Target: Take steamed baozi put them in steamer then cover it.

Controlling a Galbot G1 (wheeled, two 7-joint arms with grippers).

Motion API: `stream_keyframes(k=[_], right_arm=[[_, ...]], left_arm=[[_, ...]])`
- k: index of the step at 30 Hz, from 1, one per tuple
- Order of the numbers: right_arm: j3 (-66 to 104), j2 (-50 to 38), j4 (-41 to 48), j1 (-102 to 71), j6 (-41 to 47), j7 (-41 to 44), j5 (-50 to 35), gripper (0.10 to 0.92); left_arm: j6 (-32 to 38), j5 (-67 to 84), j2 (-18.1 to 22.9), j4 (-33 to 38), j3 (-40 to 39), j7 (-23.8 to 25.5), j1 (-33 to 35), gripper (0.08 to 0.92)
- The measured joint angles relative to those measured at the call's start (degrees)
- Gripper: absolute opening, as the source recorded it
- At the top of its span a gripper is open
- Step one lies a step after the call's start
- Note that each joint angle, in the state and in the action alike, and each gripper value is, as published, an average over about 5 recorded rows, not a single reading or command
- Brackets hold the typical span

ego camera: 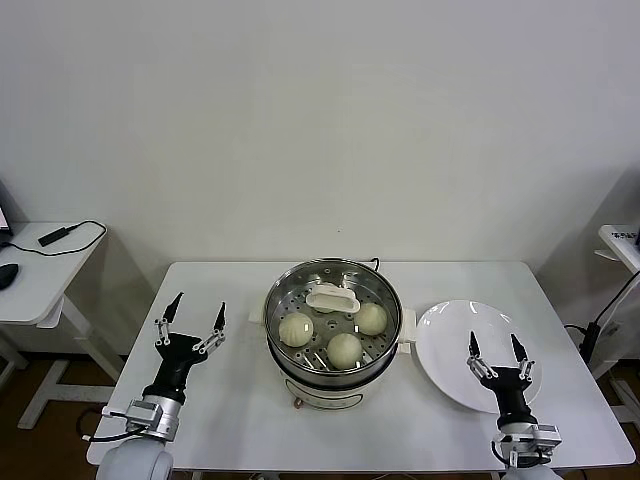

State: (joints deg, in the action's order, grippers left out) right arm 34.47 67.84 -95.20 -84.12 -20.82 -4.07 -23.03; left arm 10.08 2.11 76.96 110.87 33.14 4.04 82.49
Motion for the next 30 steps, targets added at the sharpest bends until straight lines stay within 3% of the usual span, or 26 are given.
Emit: stream_keyframes(k=[30], right_arm=[[-0.78,0.51,-0.05,-0.28,0.16,0.54,0.28,0.823]], left_arm=[[1.90,-0.61,0.11,-2.01,0.24,0.08,0.92,0.823]])
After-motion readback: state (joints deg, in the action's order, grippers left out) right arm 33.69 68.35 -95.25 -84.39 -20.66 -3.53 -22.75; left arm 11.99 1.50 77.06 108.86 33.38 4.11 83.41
